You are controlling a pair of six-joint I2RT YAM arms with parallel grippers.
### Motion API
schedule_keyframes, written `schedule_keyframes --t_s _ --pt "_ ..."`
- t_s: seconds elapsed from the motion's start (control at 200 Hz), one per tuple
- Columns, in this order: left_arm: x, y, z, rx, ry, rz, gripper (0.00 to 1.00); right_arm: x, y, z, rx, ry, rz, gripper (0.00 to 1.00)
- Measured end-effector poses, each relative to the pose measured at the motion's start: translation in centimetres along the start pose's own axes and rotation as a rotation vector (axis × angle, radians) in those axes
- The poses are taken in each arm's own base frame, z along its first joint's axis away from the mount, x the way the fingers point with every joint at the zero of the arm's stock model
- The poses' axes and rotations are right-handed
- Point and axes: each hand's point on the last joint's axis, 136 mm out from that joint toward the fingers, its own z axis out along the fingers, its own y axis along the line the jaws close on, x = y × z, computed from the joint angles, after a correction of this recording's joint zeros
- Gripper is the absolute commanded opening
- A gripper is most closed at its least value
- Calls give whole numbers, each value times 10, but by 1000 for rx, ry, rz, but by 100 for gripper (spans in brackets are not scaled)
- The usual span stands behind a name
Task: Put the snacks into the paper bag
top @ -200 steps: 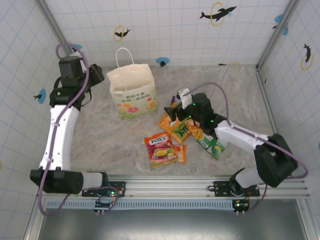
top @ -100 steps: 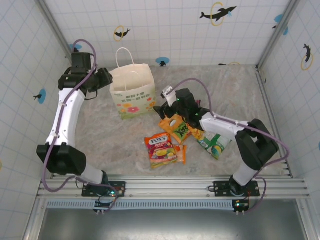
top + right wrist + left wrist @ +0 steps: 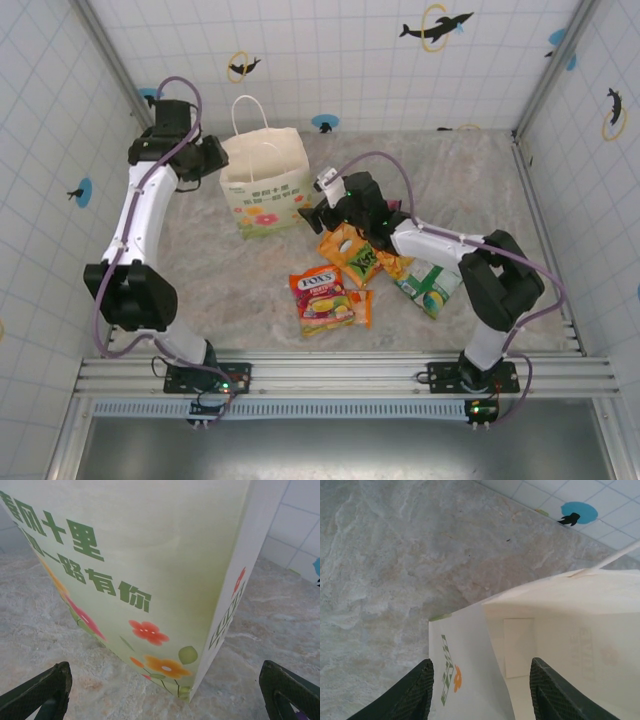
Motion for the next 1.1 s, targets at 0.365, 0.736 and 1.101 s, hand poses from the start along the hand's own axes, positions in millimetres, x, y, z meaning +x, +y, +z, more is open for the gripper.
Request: schedule_keyframes --t_s 0.365,0.736,1.101 --pt "2 -4 12 -2 25 7 39 1 0 2 -6 1 0 98" --pt "7 -5 21 -15 42 20 24 2 -7 1 15 -1 6 98" --pt "2 -7 5 -26 43 76 0 -11 -21 -24 48 -47 27 98"
